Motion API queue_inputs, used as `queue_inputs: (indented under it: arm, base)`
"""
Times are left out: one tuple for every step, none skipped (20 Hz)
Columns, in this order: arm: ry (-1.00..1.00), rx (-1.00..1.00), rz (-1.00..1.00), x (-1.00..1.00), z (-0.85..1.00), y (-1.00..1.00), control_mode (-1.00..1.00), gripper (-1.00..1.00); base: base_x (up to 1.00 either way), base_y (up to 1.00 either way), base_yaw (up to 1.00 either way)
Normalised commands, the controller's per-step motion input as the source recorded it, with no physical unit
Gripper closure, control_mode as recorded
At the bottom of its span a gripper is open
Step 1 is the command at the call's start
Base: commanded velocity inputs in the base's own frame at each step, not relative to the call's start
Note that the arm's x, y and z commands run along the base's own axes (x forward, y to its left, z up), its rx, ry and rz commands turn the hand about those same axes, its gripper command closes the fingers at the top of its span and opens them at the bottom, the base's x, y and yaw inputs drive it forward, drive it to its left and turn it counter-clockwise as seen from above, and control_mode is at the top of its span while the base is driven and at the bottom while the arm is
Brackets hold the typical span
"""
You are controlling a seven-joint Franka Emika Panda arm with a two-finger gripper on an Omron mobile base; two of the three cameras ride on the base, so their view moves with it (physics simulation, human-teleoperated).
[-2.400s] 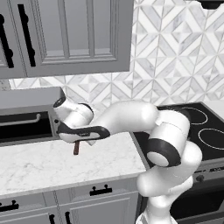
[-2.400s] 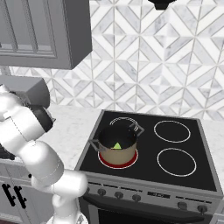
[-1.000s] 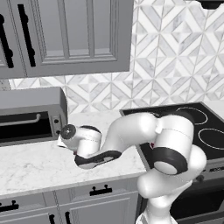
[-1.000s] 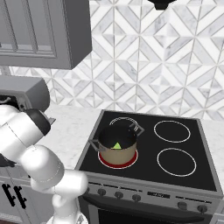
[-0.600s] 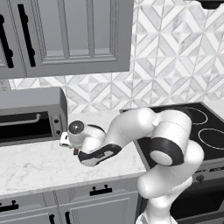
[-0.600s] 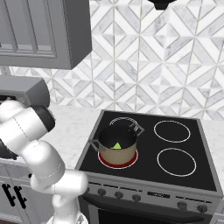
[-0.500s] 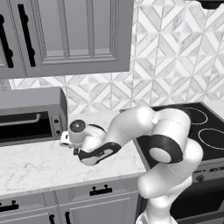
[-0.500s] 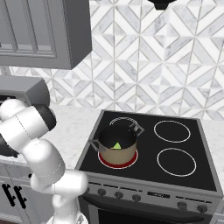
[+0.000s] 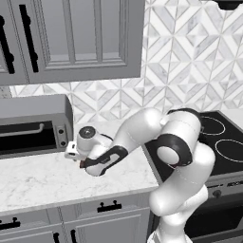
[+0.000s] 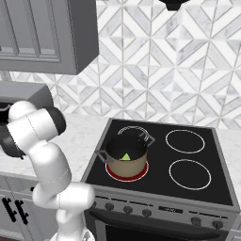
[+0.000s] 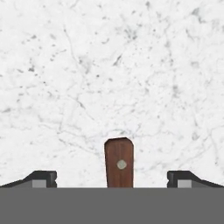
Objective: Put the lemon wedge and squash in the pot. Retrieve the spatula and lightly stir the vegetables in the pot.
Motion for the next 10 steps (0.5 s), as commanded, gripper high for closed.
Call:
queue_inputs:
  arm:
    - [0.00,0.00,0.00,0.00,-0.21,0.13,-1.00,-1.00]
    - [0.00,0.00,0.00,0.00,-0.20,0.11,-1.00,-1.00]
    - [0.00,0.00,0.00,0.00,-0.12,0.10,-1.00,-1.00]
    - [0.00,0.00,0.00,0.00,-0.16,0.08,-1.00,-1.00]
    - [0.00,0.00,0.00,0.00,-0.18,0.09,-1.00,-1.00]
    - [0.00,0.00,0.00,0.00,-0.19,0.09,-1.00,-1.00]
    - [0.00,0.00,0.00,0.00,-0.20,0.06,-1.00,-1.00]
    - [0.00,0.00,0.00,0.00,-0.22,0.08,-1.00,-1.00]
    - [0.00,0.00,0.00,0.00,-0.22,0.04,-1.00,-1.00]
    - [0.00,0.00,0.00,0.00,-0.19,0.02,-1.00,-1.00]
  base:
    - [0.00,0.00,0.00]
    - [0.00,0.00,0.00]
    - [0.00,0.00,0.00]
    - [0.00,0.00,0.00]
    - [0.00,0.00,0.00]
    - [0.00,0.00,0.00]
    - [0.00,0.00,0.00]
    - [0.00,0.00,0.00]
    - [0.00,0.00,0.00]
    - [0.00,0.00,0.00]
